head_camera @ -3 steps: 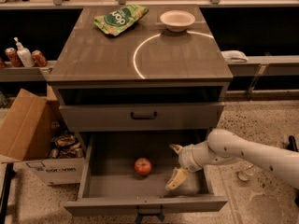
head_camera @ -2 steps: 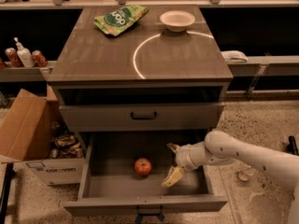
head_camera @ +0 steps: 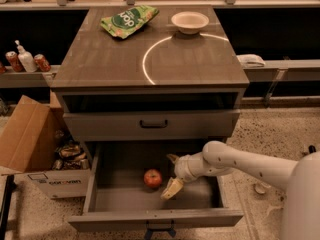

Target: Pick apple from middle drawer and place on counter

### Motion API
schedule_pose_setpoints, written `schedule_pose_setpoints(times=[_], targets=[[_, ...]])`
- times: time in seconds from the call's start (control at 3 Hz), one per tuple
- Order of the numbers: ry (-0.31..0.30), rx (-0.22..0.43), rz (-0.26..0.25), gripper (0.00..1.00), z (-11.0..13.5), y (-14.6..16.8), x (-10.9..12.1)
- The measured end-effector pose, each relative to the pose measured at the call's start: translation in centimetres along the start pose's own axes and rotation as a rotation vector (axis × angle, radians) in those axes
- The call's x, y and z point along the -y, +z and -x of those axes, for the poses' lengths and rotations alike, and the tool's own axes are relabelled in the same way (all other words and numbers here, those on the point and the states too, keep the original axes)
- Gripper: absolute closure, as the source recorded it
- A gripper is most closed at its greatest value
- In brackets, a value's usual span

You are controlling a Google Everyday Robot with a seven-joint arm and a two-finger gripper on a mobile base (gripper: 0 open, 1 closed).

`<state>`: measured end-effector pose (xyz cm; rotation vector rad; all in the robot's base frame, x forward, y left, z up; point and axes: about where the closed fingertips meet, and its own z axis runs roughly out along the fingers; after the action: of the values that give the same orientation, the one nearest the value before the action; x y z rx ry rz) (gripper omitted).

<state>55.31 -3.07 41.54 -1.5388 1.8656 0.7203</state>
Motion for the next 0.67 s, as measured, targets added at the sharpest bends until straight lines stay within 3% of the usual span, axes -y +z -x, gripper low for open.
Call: schedule_pose_setpoints(times=[0.67], targets=[[-0.022,-0.007,-0.002,0.0,0.3,4.1,0.3]])
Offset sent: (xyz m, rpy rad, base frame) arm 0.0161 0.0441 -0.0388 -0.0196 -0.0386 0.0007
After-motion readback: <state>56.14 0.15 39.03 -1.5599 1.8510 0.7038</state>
